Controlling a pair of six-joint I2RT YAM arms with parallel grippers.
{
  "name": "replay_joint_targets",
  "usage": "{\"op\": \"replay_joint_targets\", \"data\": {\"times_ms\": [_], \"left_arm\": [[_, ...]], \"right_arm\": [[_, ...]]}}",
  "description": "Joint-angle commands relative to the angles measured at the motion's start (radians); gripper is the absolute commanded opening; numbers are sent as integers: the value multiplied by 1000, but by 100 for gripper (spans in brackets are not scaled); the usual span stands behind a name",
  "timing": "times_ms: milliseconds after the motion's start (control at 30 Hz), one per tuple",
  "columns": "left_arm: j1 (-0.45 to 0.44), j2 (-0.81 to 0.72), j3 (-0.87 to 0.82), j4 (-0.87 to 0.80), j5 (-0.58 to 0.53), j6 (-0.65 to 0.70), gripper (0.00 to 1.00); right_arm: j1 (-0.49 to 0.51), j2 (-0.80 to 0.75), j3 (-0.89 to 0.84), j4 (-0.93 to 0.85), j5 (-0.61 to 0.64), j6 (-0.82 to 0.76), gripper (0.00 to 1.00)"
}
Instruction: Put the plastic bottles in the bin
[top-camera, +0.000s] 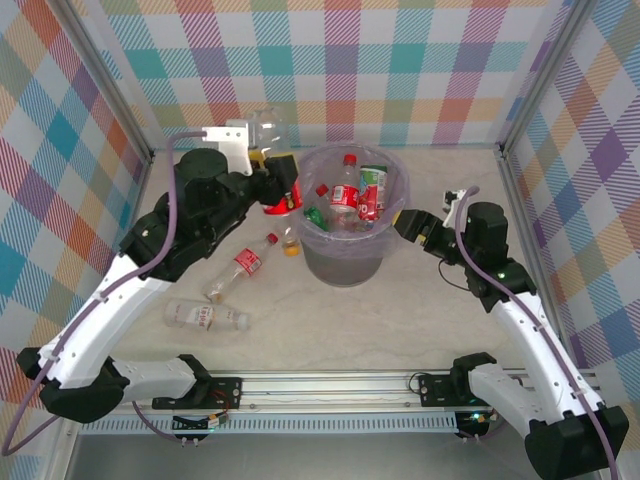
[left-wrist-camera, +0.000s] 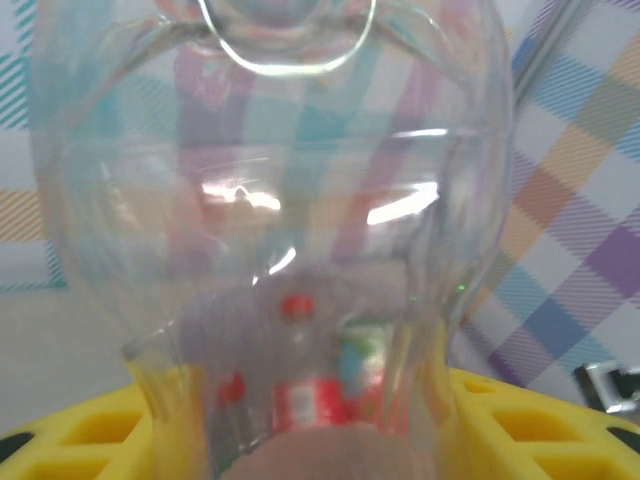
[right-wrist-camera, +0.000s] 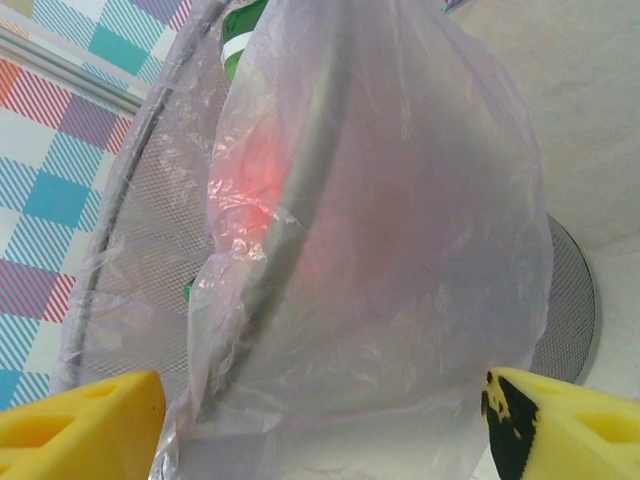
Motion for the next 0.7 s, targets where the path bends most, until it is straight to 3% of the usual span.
{"op": "replay_joint_targets", "data": {"times_ms": [0,200,367,667], "left_arm": [[6,10,-20,338,50,45,37],[5,188,108,325,16,195,34],[6,315,175,263,91,307,35],[25,426,219,63,61,275,37]], "right_arm": [[7,-25,-6,23,-17,21,83],[7,-47,-6,22,-10,29,84],[7,-45,-15,37,-12,36,84],[7,-41,-4,17,-3,9,84]]}}
